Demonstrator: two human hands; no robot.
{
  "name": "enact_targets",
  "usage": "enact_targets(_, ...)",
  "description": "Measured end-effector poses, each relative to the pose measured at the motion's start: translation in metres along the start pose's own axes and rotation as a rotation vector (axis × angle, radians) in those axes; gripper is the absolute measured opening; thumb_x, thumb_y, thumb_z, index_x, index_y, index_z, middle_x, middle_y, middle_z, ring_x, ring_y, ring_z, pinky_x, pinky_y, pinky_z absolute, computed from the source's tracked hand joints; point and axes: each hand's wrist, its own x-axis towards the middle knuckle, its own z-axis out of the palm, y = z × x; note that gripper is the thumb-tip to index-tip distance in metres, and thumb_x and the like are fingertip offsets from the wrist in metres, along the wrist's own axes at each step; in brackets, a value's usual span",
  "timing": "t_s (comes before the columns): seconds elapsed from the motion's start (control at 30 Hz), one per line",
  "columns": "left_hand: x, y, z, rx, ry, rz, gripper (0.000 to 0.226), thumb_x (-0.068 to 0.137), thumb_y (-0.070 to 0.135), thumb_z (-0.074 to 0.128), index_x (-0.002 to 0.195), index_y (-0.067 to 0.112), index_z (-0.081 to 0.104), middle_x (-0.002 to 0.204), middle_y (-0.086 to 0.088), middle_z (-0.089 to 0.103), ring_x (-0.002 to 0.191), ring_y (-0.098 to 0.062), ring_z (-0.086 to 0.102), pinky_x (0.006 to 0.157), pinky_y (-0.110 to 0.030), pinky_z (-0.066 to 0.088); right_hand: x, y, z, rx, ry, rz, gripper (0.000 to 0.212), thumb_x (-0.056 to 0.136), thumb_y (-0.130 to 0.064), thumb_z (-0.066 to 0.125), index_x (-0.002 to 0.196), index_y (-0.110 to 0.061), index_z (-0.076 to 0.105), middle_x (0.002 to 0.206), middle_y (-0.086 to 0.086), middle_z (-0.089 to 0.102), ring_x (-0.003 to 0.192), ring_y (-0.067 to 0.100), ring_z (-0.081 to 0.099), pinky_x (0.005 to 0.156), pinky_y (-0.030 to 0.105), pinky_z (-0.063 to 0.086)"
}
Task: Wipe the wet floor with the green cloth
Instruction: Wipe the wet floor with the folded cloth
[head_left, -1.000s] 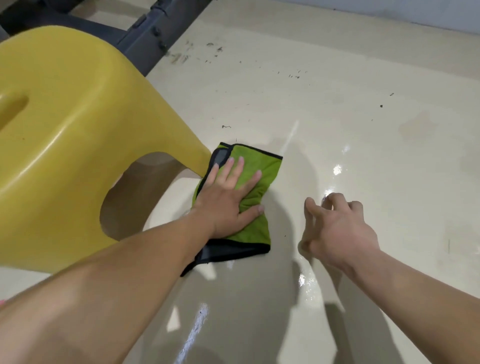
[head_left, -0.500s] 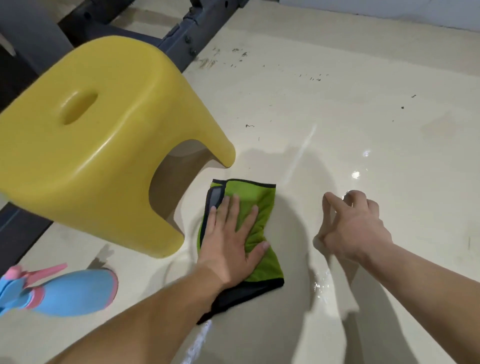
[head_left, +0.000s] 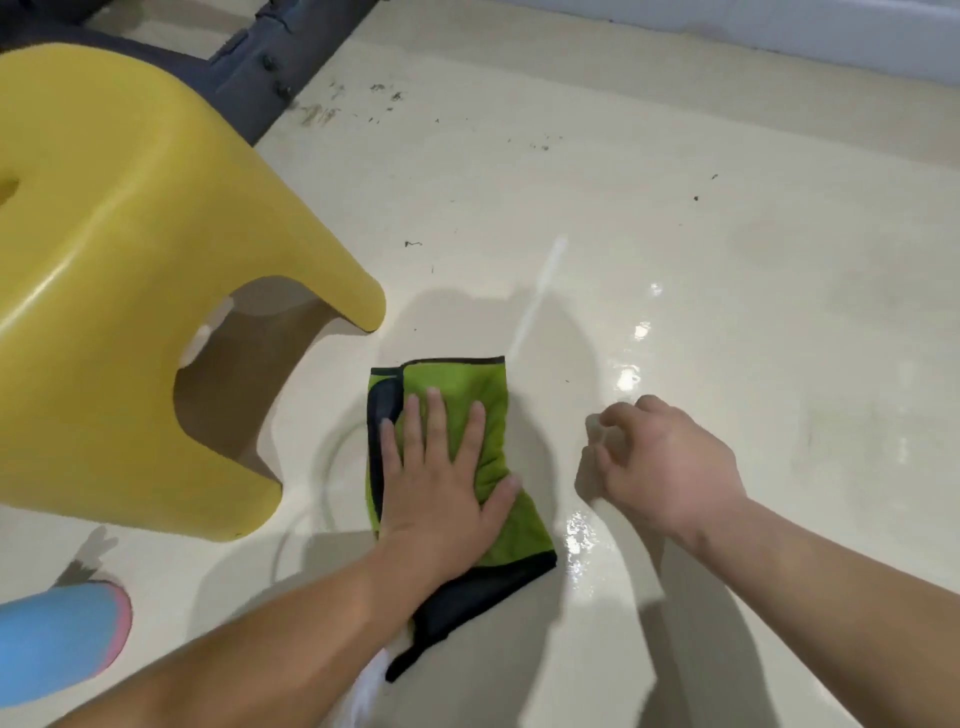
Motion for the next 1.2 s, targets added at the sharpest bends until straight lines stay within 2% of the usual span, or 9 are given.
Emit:
enact_targets(0.23, 0.076, 0.144, -0.024, 0.035, 0.038, 0.350, 0.087, 0.095, 0.077, 0.006, 0.165, 0.027, -0.013, 0.169, -0.025, -0.022, 0.154, -0.047, -0.025, 0.121, -0.067, -0.011, -0.051, 0.085, -0.021, 0.171, 0.010, 0.321, 0.025, 0.094, -0.047, 0.053, 0.112, -0.035, 0.065, 0.104, -0.010, 0.066, 0.093, 0.018, 0.065, 0.079, 0.036, 0.056)
enact_targets(0.4, 0.010, 0.212, -0.007, 0.066, -0.024, 0.705, 0.089, 0.093, 0.071, 0.012, 0.167, 0.022, -0.003, 0.167, -0.028, -0.022, 0.151, -0.049, -0.030, 0.120, -0.068, -0.012, -0.075, 0.114, -0.016, 0.219, 0.211, 0.375, 0.045, 0.098, -0.024, 0.053, 0.143, -0.027, 0.052, 0.131, 0.001, 0.054, 0.114, 0.027, 0.061, 0.090, 0.043, 0.054)
enact_targets(0.5, 0.003, 0.208, -0.008, -0.166, -0.122, 0.907, 0.080, 0.091, 0.054, 0.033, 0.164, 0.023, 0.022, 0.172, -0.019, -0.014, 0.156, -0.036, -0.026, 0.125, -0.059, -0.012, -0.084, 0.107, 0.003, 0.279, 0.300, 0.291, 0.056, 0.097, -0.013, 0.052, 0.152, -0.020, 0.043, 0.146, 0.004, 0.046, 0.133, 0.025, 0.048, 0.103, 0.031, 0.044)
enact_targets(0.57, 0.020, 0.187, -0.017, -0.433, -0.150, 0.886, 0.070, 0.084, 0.029, 0.042, 0.153, 0.015, 0.044, 0.174, -0.017, 0.004, 0.161, -0.029, -0.007, 0.129, -0.051, -0.002, -0.081, 0.093, 0.015, 0.297, 0.258, 0.191, 0.064, 0.098, -0.013, 0.050, 0.159, -0.016, 0.030, 0.161, 0.006, 0.033, 0.148, 0.022, 0.031, 0.113, 0.018, 0.025)
enact_targets(0.63, 0.042, 0.162, -0.031, -0.459, 0.049, 0.731, 0.073, 0.075, 0.018, 0.044, 0.147, 0.008, 0.054, 0.170, -0.021, 0.021, 0.160, -0.036, 0.013, 0.129, -0.052, 0.009, -0.074, 0.080, 0.028, 0.239, 0.136, 0.163, 0.071, 0.104, -0.033, 0.043, 0.164, -0.020, 0.008, 0.172, 0.007, 0.010, 0.158, 0.022, 0.005, 0.124, 0.025, 0.006)
enact_targets(0.7, 0.058, 0.128, -0.048, -0.322, 0.101, 0.509, 0.078, 0.077, 0.021, 0.048, 0.154, 0.008, 0.043, 0.171, -0.024, 0.014, 0.159, -0.041, 0.007, 0.129, -0.055, 0.005, -0.066, 0.068, 0.043, 0.048, -0.061, 0.235, 0.091, 0.097, -0.071, 0.030, 0.160, -0.029, -0.021, 0.168, 0.005, -0.026, 0.155, 0.027, -0.025, 0.124, 0.043, -0.015)
enact_targets(0.77, 0.069, 0.096, -0.057, -0.040, -0.091, 0.349, 0.089, 0.087, 0.041, 0.049, 0.164, 0.020, 0.009, 0.172, -0.019, -0.015, 0.158, -0.038, -0.017, 0.127, -0.058, -0.005, -0.053, 0.066, 0.049, -0.091, -0.189, 0.304, 0.110, 0.076, -0.096, 0.017, 0.148, -0.035, -0.039, 0.155, 0.003, -0.049, 0.146, 0.030, -0.043, 0.119, 0.056, -0.022)
enact_targets(0.9, 0.073, 0.064, -0.066, 0.128, -0.286, 0.255, 0.113, 0.081, 0.084, 0.046, 0.161, 0.034, -0.017, 0.169, -0.016, -0.029, 0.157, -0.036, -0.025, 0.124, -0.066, 0.005, -0.012, 0.091, 0.018, -0.082, -0.254, 0.363, 0.120, 0.064, -0.104, 0.018, 0.149, -0.041, -0.037, 0.156, 0.000, -0.049, 0.145, 0.027, -0.043, 0.121, 0.060, -0.017)
enact_targets(1.2, 0.073, 0.062, -0.059, 0.202, -0.295, 0.269, 0.144, 0.056, 0.100, 0.053, 0.155, 0.037, -0.031, 0.166, -0.018, -0.034, 0.155, -0.040, -0.027, 0.122, -0.067, 0.017, 0.031, 0.132, -0.005, -0.075, -0.024, 0.510, 0.117, 0.066, -0.102, 0.001, 0.158, -0.034, -0.024, 0.168, 0.009, -0.028, 0.155, 0.033, -0.024, 0.123, 0.061, -0.008)
